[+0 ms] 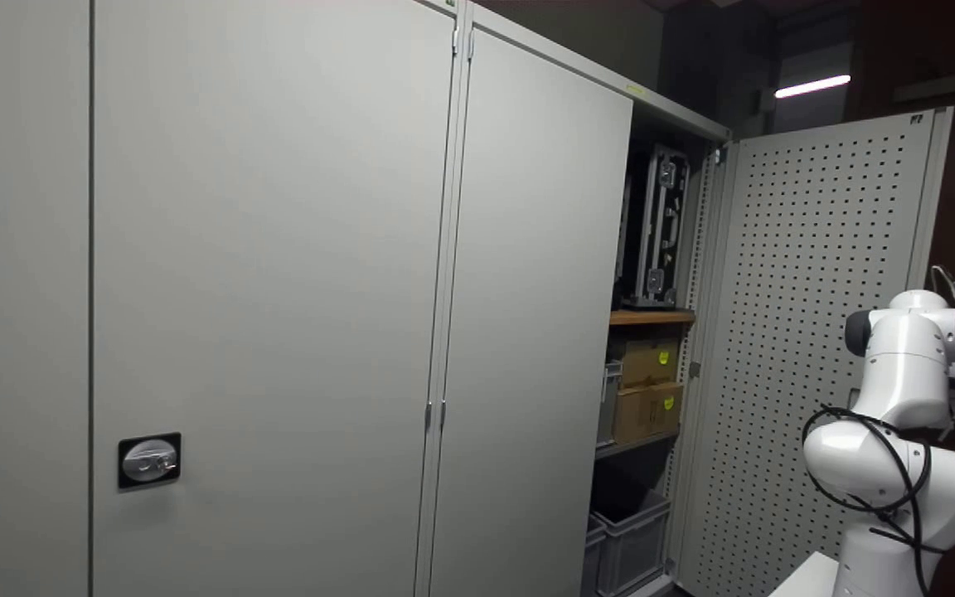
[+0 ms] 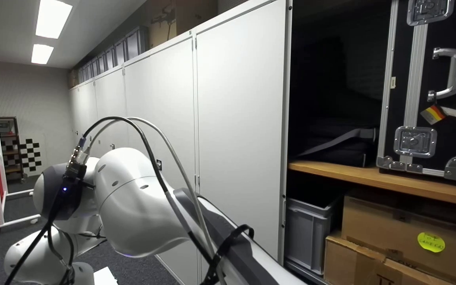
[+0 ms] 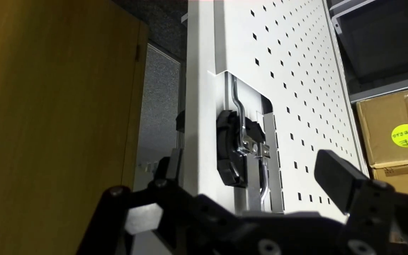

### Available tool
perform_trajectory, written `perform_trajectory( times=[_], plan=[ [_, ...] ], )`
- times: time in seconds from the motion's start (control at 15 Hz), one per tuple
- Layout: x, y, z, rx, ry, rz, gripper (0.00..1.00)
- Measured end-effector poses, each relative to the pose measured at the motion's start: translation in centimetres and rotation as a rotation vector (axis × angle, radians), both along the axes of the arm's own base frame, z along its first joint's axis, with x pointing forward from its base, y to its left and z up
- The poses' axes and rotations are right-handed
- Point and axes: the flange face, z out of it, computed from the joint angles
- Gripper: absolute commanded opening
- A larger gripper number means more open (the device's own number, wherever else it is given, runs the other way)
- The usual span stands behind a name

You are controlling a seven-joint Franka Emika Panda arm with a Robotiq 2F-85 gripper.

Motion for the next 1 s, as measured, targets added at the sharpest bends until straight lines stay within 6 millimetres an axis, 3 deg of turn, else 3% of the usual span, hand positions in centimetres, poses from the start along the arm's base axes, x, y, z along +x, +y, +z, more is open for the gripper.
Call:
perform_trajectory(
  times=[0.53, 1.0],
  plan=[
    [-0.9, -1.8, 1.0, -0.026, -0.015, 0.027, 1.00],
    [-0.8, -3.2, 0.5, -0.011, -0.042, 0.095, 1.00]
  ],
)
